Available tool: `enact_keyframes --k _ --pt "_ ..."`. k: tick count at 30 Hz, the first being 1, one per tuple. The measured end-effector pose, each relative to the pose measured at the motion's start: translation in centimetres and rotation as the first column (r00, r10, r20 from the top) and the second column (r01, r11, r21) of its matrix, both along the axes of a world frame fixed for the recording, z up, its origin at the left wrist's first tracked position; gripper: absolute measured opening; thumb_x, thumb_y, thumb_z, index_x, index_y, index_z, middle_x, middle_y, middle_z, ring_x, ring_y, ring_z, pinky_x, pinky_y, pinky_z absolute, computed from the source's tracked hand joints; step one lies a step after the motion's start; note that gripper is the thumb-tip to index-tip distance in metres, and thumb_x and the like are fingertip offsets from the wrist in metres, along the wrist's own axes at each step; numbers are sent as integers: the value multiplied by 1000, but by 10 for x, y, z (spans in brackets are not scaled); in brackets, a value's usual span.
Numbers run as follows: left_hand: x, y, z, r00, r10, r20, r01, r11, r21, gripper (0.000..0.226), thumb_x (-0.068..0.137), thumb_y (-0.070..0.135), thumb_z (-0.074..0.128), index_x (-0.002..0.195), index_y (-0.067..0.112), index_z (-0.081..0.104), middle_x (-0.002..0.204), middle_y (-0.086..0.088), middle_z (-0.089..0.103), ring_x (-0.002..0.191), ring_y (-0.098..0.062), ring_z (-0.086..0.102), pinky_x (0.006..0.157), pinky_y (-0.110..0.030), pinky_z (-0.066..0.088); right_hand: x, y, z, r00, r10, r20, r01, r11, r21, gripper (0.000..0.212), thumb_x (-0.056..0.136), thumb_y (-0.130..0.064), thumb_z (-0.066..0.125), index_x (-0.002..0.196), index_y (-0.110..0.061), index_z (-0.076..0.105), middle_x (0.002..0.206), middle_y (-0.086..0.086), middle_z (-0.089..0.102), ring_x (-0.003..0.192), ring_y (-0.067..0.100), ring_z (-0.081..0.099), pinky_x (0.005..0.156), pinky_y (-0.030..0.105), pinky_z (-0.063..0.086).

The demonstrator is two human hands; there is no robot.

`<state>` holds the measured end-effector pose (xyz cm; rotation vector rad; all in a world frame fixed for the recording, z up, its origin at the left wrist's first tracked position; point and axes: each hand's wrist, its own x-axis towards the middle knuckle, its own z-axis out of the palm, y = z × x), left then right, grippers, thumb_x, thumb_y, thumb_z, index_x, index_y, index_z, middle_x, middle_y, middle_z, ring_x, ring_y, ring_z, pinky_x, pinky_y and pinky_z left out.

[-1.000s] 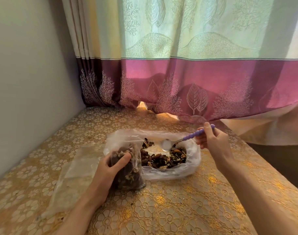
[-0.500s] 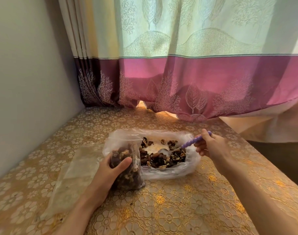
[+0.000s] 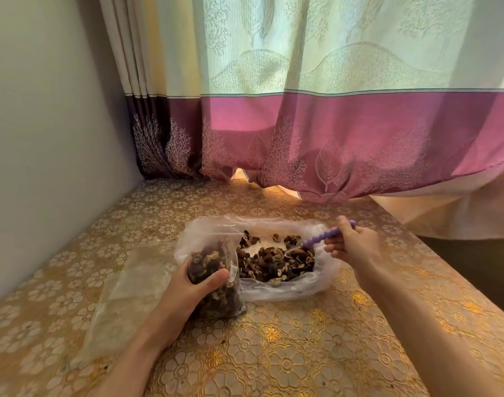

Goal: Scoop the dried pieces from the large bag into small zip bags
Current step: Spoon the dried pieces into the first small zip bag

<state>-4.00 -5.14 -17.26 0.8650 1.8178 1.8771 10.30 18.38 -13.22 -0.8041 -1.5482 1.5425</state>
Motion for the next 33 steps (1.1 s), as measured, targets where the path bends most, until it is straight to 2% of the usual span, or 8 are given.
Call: enact_keyframes --k 8,13,19,25,29,33 --pt "3 0 1 1000 -8 10 8 1000 -10 88 25 67 82 102 30 59 92 8 72 86 -12 69 73 -29 53 1 -1 12 994 -39 -97 37 999 -23 42 99 -26 44 70 -3 62 53 5 64 48 11 57 45 18 48" --pt "3 1 1 1000 -7 6 7 1000 -10 88 25 66 82 102 29 59 92 10 72 86 -10 68 73 -29 54 -4 -11 35 979 20 -204 -27 999 -31 41 99 -25 45 70 -2 62 54 6 66 46 11 56 44 18 46" --pt "4 0 2 1000 -10 -1 10 1000 4 88 25 64 83 101 28 60 93 10 72 85 -9 68 66 -20 54 -14 -32 64 944 141 -298 -155 988 -25 41 100 -24 44 69 -2 61 64 14 69 49 14 53 43 17 43" --pt "4 1 3 1000 -9 -9 9 1000 17 90 24 64 83 102 27 60 92 9 72 83 -8 68 62 -16 53 -20 -58 72 916 270 -296 -236 961 144 39 100 -22 44 72 -1 62 58 6 68 48 13 54 44 18 45" --pt "4 0 4 1000 -9 -13 10 1000 15 84 28 61 83 102 29 59 91 12 71 83 -6 67 62 -15 52 -19 -65 71 897 347 -273 -264 917 300 38 99 -19 43 78 6 63 66 10 70 53 16 56 48 21 49" --pt "3 1 4 1000 0 -3 0 1000 19 88 24 64 82 102 31 59 91 14 71 83 -4 67 63 -15 51 -16 -61 71 884 352 -307 -256 915 313 38 100 -18 41 77 3 63 64 7 70 50 14 56 47 22 47"
